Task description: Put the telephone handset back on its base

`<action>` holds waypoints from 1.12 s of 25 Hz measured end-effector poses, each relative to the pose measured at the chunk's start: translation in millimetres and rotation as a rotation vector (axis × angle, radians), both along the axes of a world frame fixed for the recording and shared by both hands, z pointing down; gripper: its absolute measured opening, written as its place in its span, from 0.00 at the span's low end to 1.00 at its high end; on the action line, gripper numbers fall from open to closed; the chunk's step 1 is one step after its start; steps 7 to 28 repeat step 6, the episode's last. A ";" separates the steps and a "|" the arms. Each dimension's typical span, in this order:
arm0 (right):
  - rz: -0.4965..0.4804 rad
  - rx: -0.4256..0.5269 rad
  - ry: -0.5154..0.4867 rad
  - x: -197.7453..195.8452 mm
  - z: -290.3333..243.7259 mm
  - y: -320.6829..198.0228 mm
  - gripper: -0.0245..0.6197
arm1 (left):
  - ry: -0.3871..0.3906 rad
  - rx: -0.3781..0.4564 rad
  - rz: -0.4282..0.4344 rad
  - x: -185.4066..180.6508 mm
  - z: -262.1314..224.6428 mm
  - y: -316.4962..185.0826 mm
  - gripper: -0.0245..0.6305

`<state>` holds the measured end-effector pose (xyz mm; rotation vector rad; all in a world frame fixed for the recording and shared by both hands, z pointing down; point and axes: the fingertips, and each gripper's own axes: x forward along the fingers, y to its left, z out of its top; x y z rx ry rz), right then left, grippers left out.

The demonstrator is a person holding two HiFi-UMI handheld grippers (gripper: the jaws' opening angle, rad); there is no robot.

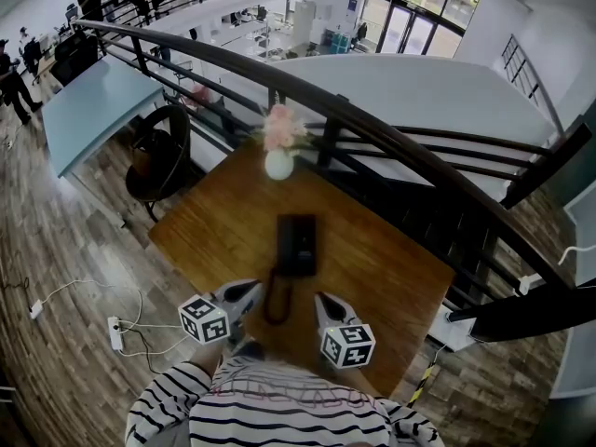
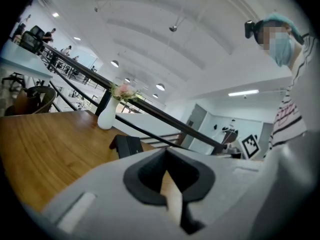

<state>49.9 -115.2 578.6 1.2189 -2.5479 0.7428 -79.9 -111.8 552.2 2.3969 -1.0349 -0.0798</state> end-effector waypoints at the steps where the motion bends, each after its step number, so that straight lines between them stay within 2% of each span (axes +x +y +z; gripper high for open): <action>1: 0.000 0.000 0.000 -0.2 0.0 0.0 0.04 | 0.000 -0.001 0.000 -0.2 0.0 0.0 0.04; 28: -0.002 0.002 0.000 -3.3 0.3 0.7 0.04 | 0.006 -0.011 0.000 -3.2 2.4 1.5 0.04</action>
